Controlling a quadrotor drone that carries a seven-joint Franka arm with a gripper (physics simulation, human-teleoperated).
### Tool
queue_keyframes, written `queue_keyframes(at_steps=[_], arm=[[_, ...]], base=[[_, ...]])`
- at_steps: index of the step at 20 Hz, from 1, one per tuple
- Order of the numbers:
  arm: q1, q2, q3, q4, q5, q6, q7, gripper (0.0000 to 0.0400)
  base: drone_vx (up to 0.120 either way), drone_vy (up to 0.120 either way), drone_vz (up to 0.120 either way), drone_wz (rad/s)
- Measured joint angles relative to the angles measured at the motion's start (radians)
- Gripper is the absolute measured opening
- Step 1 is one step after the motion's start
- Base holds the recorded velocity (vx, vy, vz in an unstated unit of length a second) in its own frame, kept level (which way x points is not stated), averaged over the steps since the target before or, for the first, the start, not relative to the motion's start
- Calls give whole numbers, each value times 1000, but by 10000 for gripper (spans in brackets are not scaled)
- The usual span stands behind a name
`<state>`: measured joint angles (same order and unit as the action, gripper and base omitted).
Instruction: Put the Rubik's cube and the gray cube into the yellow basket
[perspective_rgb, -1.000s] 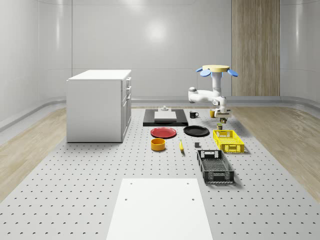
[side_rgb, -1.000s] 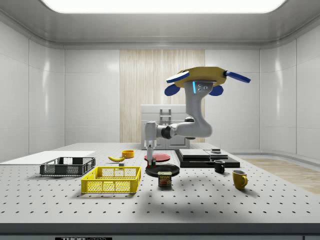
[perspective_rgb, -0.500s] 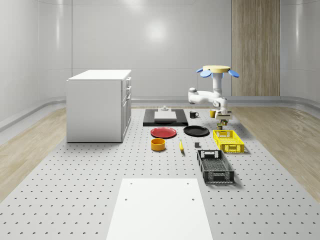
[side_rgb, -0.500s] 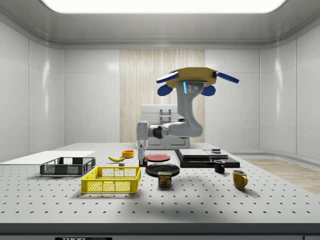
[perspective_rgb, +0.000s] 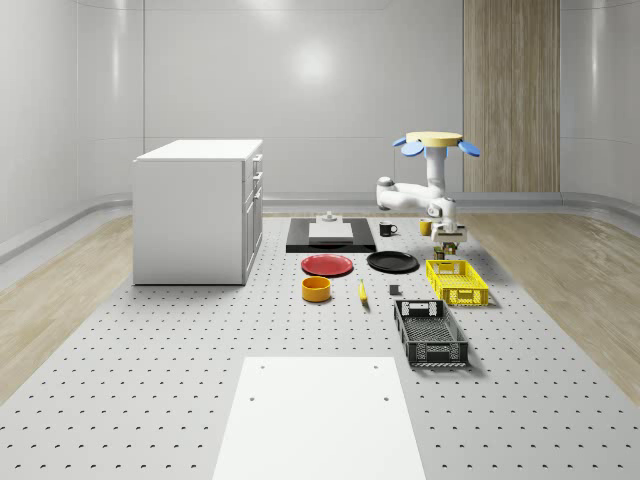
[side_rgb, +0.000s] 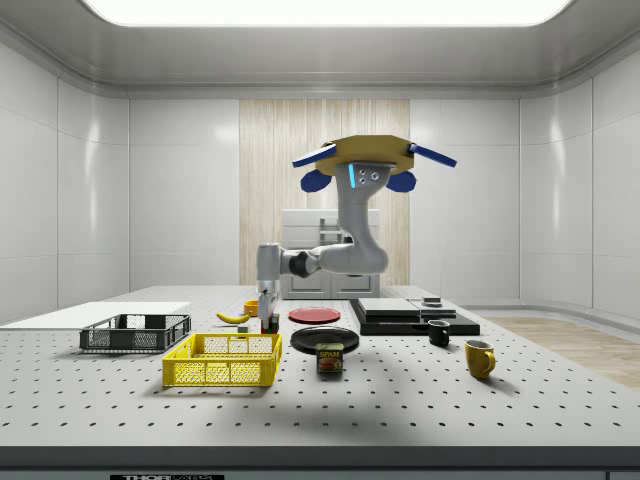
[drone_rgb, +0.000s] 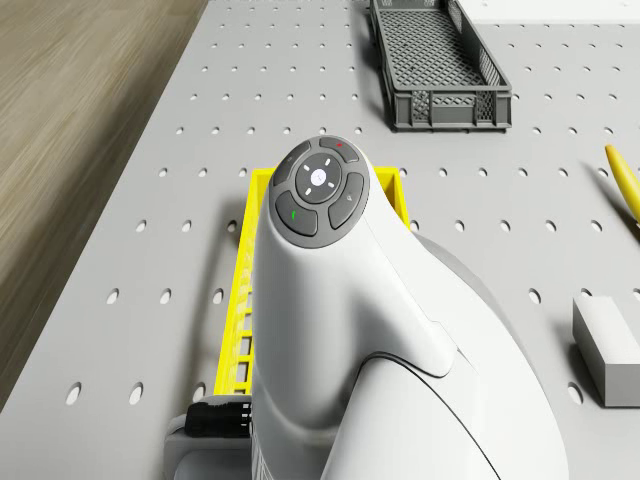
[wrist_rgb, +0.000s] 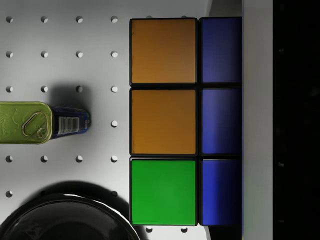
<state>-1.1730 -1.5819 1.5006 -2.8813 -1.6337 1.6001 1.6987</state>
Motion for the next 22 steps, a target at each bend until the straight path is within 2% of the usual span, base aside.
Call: queue_keyframes(at_steps=[11, 18, 22], arm=[[-1, -8, 1, 0, 3, 7, 0, 325], [-1, -12, -1, 0, 2, 12, 1, 325], [-4, -15, -41, 4, -36, 26, 2, 325]], base=[[120, 0, -4, 0], [6, 0, -120, 0], [0, 0, 0, 0]])
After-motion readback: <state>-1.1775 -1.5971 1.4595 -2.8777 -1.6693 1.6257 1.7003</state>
